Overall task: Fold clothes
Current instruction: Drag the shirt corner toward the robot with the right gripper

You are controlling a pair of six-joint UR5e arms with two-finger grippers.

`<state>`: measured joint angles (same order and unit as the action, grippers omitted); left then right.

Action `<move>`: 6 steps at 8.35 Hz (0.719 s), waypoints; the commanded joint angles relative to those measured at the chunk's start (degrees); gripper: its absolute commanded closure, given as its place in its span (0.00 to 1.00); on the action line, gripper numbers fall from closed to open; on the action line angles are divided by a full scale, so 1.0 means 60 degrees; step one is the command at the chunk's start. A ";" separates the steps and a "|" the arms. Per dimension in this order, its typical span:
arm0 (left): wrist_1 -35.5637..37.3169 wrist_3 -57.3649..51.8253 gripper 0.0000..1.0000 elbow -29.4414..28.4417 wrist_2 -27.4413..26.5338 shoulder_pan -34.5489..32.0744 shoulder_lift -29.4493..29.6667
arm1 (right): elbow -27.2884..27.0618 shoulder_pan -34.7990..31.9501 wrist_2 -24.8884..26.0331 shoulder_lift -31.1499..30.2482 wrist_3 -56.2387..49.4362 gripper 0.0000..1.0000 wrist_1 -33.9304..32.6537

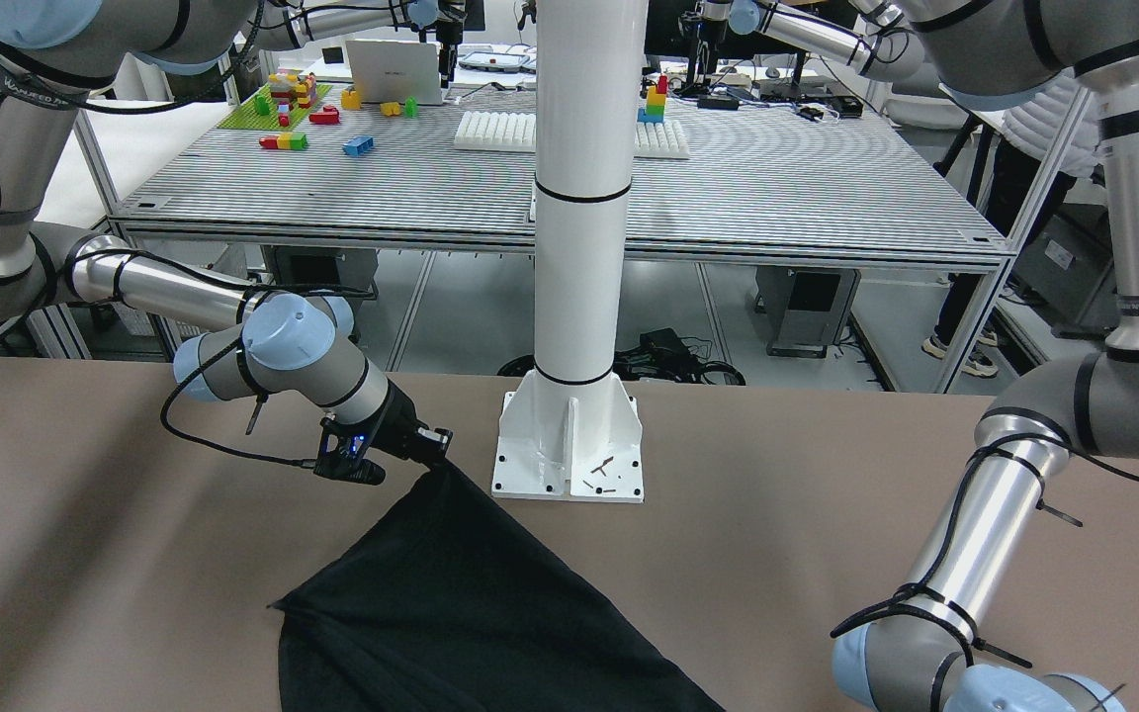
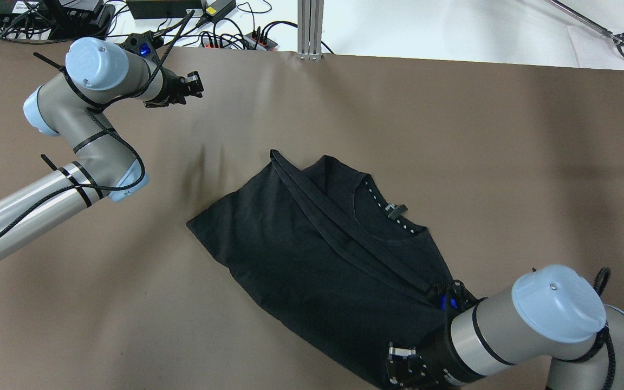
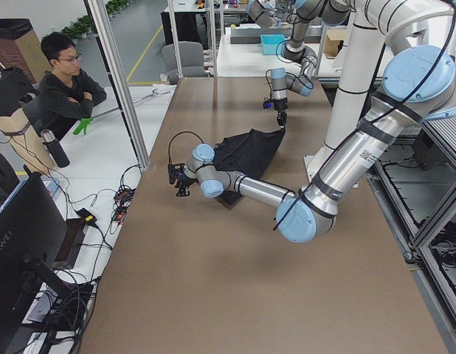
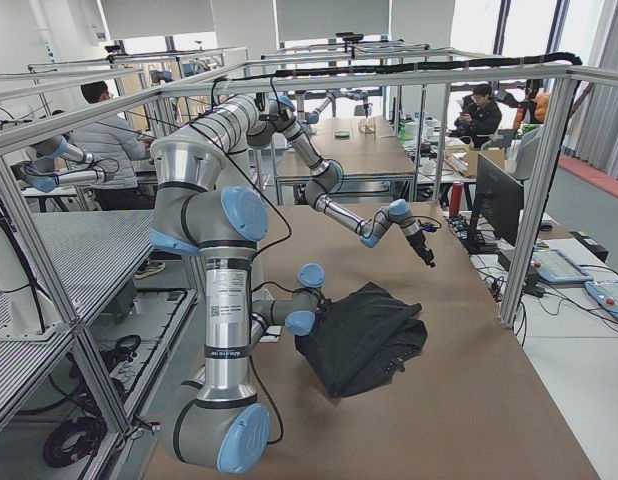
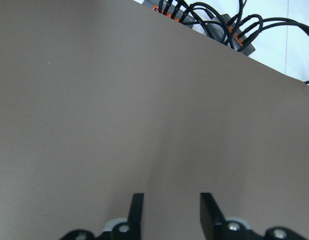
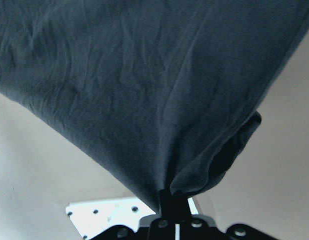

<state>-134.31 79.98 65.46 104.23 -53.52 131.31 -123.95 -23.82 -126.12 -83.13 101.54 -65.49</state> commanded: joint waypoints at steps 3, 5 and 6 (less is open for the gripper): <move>0.0090 0.0072 0.51 0.0352 0.0119 0.0072 0.0016 | -0.0319 0.0411 -0.1333 -0.0353 -0.0106 0.06 0.0206; 0.1139 0.0451 0.51 0.1637 0.0525 0.0072 -0.0262 | -0.0290 0.0251 -0.1261 -0.0223 -0.0106 0.06 0.0206; 0.1566 0.0831 0.51 0.2514 0.0747 0.0261 -0.0640 | -0.0231 0.0061 -0.1202 -0.0207 -0.0106 0.06 0.0206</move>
<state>-130.09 81.67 72.25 106.18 -53.06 130.33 -125.76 -21.98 -133.89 -84.85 100.90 -64.26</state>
